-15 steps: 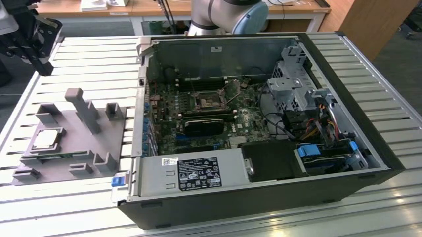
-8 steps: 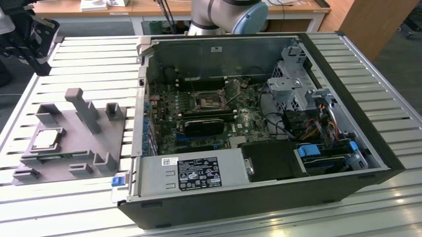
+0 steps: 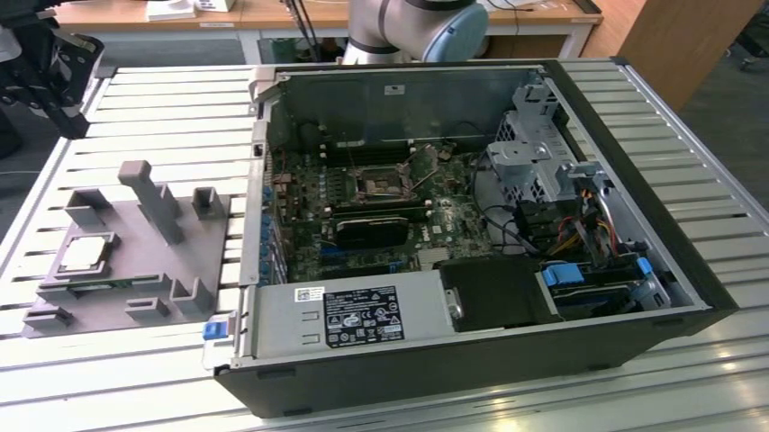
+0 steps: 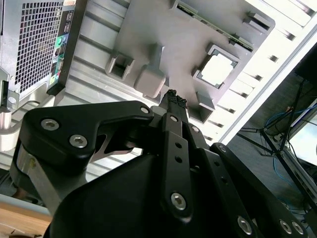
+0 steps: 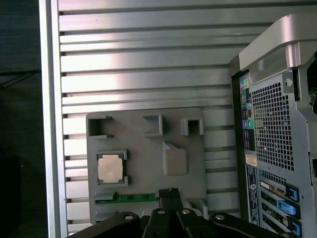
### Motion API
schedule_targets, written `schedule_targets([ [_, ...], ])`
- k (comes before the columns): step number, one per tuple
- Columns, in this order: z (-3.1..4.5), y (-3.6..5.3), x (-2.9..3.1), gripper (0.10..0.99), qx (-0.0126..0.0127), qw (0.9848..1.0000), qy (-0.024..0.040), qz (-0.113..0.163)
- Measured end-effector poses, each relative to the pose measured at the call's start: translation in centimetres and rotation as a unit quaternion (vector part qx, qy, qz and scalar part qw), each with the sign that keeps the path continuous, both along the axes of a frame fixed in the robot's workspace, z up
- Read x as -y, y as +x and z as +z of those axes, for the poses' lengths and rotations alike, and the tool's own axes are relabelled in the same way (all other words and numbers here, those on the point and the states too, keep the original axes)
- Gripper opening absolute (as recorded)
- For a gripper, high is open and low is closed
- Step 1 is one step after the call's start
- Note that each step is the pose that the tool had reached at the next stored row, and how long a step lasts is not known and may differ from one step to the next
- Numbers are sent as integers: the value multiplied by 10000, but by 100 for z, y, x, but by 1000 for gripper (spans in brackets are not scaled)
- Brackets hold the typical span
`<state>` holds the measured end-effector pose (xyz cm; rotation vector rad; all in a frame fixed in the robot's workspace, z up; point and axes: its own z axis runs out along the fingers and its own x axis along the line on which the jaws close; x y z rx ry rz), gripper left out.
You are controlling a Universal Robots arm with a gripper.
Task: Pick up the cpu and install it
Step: 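Reach for the cpu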
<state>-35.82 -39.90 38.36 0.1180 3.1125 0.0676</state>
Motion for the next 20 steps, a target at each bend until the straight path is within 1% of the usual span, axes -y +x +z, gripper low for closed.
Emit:
schedule_targets([
  [20, -10, -99, 0, 106, 0, 10000, 1, 0],
])
